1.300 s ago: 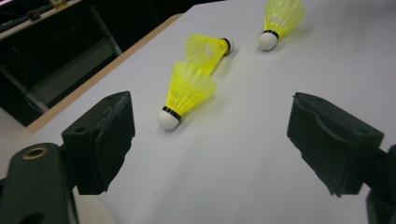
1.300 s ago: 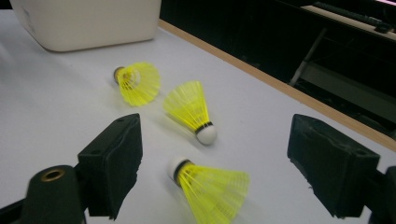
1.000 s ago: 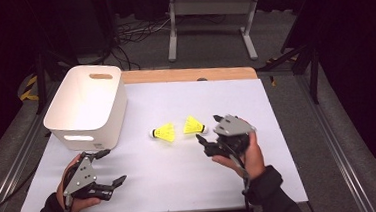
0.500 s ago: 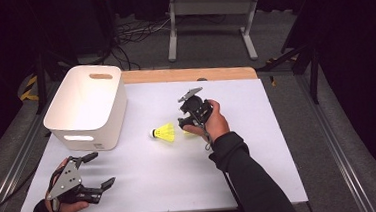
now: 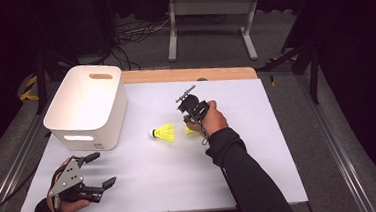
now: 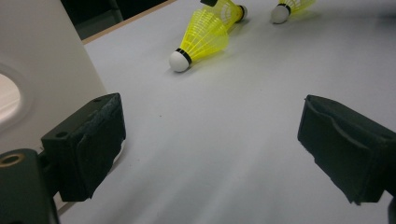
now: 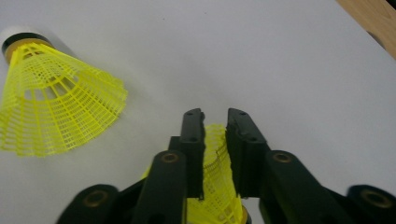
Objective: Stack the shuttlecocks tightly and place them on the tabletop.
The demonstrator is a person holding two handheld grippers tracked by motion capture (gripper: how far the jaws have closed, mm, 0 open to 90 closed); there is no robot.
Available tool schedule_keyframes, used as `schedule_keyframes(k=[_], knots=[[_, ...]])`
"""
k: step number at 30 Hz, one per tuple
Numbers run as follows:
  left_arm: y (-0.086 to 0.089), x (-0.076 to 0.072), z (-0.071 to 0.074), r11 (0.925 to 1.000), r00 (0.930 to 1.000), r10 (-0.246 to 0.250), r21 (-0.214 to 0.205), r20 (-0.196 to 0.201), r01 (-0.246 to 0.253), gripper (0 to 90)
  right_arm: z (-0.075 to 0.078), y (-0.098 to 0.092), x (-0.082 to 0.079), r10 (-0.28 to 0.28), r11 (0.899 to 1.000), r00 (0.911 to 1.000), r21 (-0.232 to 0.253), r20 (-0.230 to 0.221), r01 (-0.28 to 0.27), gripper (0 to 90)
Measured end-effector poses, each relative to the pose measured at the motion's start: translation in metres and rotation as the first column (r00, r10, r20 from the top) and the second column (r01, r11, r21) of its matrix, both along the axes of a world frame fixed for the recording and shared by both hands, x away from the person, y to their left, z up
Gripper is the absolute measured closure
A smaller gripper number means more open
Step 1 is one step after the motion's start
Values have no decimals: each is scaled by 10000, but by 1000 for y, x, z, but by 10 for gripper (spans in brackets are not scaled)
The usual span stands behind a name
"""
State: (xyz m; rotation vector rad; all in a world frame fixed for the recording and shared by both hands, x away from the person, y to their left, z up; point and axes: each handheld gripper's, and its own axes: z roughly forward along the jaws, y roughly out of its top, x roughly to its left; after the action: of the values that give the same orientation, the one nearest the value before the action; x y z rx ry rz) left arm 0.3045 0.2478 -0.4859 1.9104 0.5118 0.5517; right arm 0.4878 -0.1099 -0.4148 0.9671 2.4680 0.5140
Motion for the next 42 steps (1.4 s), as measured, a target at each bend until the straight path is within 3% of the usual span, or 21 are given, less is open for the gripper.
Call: schedule_keyframes(k=[4, 10, 15, 22, 26, 28, 29, 31, 37, 42], knots=[[0, 0, -1, 9999, 10000, -88, 52, -7, 88, 86, 4, 3, 1, 250, 9993, 9996, -271, 97, -247, 900], [0, 1, -1, 9999, 9999, -105, 40, -25, 105, 88, 14, 2, -1, 449, 9989, 9988, -152, 172, -446, 900], [0, 0, -1, 9999, 9999, -130, 44, -2, 130, 90, 13, 0, 0, 422, 9990, 9990, -140, 128, -420, 900], [0, 1, -1, 9999, 9999, -134, 37, -51, 135, 90, 18, 0, -4, 572, 9984, 9975, -22, 422, -572, 900], [-1, 1, -1, 9999, 9999, -140, 86, -34, 140, 90, 25, -1, -8, 652, 9974, 9957, 269, 652, -671, 900], [0, 0, -1, 9999, 9999, -126, 92, -25, 126, 90, 29, -5, -10, 775, 9939, 9949, 729, 647, -822, 900], [0, 0, -1, 9999, 9999, -126, 92, -25, 126, 90, 29, -5, -10, 775, 9939, 9949, 729, 647, -822, 900], [-1, 1, -1, 9999, 9999, -108, 80, -63, 108, 91, 31, -11, -13, 892, 9866, 9948, 1326, 501, -952, 900], [-2, 1, -2, 9998, 9999, -123, 178, -71, 124, 91, 22, -19, -14, 878, 9873, 9958, 1309, 262, -904, 900], [-2, 2, -2, 9997, 9997, -200, 156, -151, 202, 94, 24, -18, -21, 999, 9820, 9939, 1562, 467, -1060, 785]])
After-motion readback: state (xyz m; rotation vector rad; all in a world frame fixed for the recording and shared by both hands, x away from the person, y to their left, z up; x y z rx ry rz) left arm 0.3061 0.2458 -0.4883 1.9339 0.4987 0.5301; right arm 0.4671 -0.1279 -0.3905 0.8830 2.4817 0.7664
